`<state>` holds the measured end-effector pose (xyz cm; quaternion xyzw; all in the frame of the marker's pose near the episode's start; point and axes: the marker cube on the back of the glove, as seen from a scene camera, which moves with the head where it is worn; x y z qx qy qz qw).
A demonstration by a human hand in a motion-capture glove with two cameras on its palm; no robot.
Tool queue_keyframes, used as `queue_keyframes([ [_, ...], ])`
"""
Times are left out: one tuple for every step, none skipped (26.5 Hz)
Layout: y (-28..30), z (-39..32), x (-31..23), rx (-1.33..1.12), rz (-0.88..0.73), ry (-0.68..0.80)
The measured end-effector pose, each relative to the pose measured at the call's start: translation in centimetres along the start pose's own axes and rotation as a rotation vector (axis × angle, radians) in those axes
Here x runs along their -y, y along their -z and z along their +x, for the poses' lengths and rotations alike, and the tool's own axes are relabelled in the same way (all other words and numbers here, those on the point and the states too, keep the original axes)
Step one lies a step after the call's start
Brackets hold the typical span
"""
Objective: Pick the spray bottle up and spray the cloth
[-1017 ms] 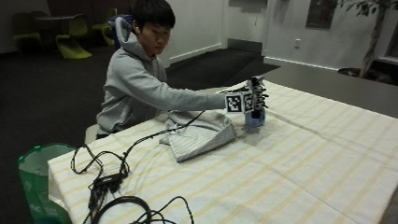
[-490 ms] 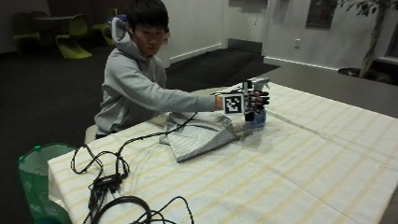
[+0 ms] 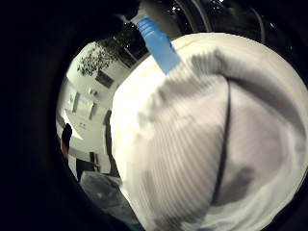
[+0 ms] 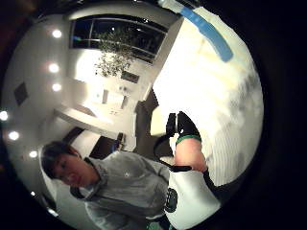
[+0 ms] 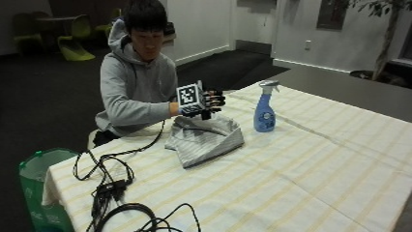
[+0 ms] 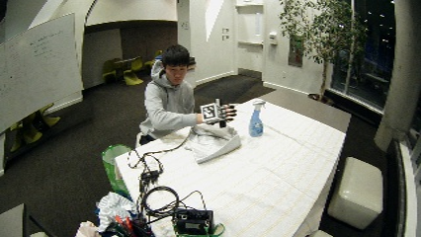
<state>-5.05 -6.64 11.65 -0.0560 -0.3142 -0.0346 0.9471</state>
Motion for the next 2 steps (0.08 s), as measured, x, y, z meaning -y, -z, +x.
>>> queue_keyframes([
  [0.14,0.12,-1.14,-0.014,-0.014,0.003],
  [0.21,0.20,-1.80,-0.023,-0.022,0.005],
])
